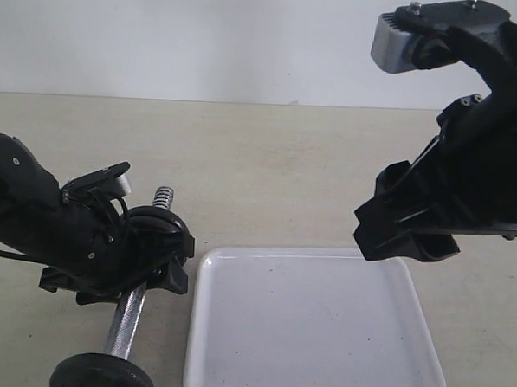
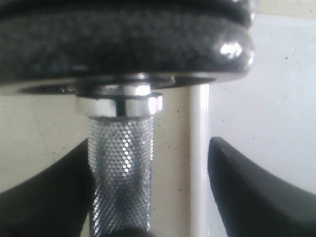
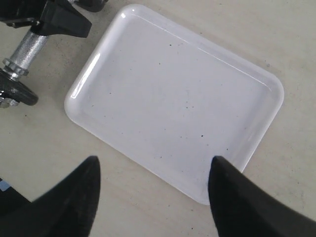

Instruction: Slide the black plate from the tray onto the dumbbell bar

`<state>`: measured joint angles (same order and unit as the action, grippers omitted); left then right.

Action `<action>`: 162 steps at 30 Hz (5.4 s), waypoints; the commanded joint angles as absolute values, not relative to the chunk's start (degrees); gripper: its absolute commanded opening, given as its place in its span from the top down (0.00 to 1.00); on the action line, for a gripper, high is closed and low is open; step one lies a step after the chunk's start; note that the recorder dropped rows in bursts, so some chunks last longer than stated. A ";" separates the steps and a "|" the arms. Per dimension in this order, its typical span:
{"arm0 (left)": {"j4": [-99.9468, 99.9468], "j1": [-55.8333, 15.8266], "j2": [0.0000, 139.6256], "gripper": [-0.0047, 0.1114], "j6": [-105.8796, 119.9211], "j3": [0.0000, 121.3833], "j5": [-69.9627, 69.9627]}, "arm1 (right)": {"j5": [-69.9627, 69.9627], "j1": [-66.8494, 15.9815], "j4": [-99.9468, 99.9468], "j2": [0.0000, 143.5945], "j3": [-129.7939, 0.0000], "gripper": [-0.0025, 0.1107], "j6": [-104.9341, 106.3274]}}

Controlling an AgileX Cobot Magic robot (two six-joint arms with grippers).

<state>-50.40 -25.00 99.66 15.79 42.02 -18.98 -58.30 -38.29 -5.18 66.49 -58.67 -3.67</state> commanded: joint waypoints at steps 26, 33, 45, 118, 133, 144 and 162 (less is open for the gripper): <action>-49.79 -25.21 94.56 0.45 16.55 44.02 -20.40 | -57.33 -38.27 -5.30 65.87 -58.46 0.49 -3.92; -48.78 -25.21 94.02 0.45 16.55 44.24 -21.61 | -57.21 -38.27 -5.30 65.87 -58.46 0.49 -3.92; -48.63 -25.21 94.02 0.45 16.55 44.24 -22.04 | -57.22 -38.27 -5.30 65.87 -58.46 0.49 -4.10; -58.10 -23.05 0.00 0.92 34.10 17.36 -18.85 | -37.62 -29.65 -40.26 0.00 -33.37 0.98 27.56; -94.34 -23.05 0.00 0.92 76.92 3.49 -16.86 | -16.24 -29.65 -47.44 0.00 -9.91 0.98 35.54; -96.69 -23.05 0.00 0.92 89.02 0.00 -15.38 | -9.29 -29.65 -47.10 0.00 -3.94 0.98 38.92; -98.53 -23.05 0.00 0.92 93.44 0.00 -8.78 | -6.66 -29.65 -44.40 0.00 0.00 0.98 39.57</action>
